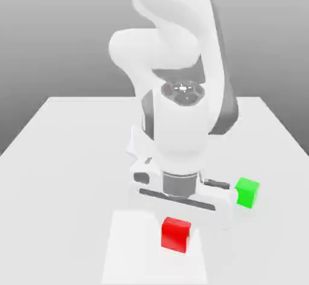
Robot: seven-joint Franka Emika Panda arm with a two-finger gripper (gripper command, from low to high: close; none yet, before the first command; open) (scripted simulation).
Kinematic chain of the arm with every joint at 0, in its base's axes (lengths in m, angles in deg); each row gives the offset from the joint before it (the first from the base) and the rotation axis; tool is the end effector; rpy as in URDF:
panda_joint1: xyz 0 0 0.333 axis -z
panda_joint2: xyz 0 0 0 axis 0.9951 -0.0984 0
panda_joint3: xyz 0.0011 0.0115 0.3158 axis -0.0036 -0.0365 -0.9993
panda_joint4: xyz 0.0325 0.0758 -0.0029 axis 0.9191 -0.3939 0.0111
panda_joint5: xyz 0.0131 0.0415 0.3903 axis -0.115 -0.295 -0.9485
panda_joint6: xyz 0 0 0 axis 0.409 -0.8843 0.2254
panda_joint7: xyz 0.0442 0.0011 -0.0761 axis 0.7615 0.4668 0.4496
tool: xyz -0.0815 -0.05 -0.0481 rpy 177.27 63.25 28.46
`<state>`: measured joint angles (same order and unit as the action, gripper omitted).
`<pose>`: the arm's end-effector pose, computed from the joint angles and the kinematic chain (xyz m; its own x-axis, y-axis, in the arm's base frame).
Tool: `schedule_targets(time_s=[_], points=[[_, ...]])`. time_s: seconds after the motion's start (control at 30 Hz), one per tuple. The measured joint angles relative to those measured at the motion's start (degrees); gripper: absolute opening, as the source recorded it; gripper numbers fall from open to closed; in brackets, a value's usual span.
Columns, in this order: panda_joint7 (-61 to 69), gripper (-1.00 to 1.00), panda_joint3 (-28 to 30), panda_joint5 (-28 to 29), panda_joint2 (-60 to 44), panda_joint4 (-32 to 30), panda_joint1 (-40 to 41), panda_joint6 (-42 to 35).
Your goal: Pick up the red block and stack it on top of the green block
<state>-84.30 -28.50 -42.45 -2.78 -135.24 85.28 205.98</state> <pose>0.4189 0.0763 0.2151 0.4966 -0.8679 -0.0080 -0.8680 -0.4966 -0.0061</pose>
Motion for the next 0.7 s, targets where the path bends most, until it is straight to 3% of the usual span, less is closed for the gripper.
schedule_targets(time_s=[0.33, 0.7], points=[[12.1, -1.0, -11.1, -11.7, 17.8, -13.8, -23.5, -3.6], [-0.9, -1.0, -14.8, 7.3, 7.0, -14.0, -16.7, 5.2]])
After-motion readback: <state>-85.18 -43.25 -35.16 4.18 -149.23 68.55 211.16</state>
